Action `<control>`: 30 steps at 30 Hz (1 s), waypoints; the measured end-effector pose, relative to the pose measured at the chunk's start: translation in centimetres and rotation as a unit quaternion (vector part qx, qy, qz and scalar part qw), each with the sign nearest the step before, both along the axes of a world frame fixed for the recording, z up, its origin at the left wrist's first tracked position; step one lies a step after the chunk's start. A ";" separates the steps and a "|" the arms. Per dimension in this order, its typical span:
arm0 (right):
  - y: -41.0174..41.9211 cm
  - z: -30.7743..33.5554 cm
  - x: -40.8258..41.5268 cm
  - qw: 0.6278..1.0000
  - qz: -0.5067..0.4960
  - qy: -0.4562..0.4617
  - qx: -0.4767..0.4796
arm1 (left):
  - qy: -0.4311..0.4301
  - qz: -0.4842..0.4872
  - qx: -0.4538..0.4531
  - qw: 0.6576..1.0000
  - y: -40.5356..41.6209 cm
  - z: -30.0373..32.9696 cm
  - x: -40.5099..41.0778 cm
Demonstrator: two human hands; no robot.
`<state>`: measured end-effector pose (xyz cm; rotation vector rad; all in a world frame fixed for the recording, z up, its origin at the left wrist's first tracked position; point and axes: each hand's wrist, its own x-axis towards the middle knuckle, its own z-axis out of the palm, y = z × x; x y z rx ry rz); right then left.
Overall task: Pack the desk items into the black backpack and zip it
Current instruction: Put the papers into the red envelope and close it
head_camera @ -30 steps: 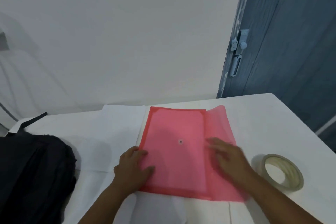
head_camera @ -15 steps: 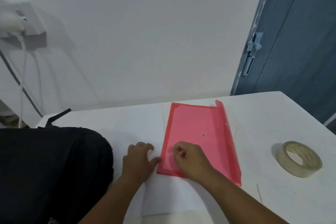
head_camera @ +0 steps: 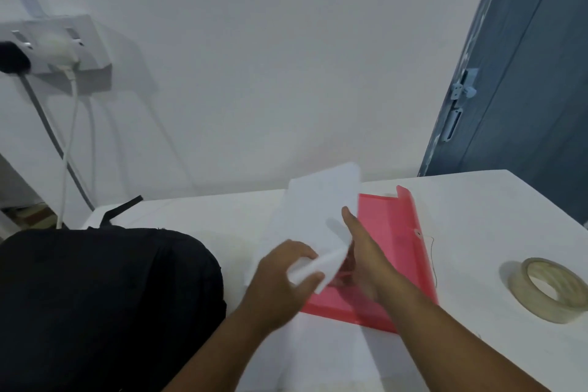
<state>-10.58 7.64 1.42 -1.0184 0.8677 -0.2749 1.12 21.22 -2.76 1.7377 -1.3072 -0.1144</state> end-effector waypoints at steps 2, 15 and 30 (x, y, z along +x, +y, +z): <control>-0.6 0.1 -1.3 0.997 -0.011 0.018 -0.077 | -0.014 -0.061 0.011 0.998 -0.7 -1.2 -1.3; -8.0 -3.0 -14.0 0.886 -0.251 0.156 -0.357 | -0.157 0.116 0.237 0.952 -6.6 -6.3 -6.5; -9.4 -8.8 -19.9 0.876 -0.328 0.076 -0.347 | -0.138 0.127 0.305 0.934 -12.2 -6.4 -15.2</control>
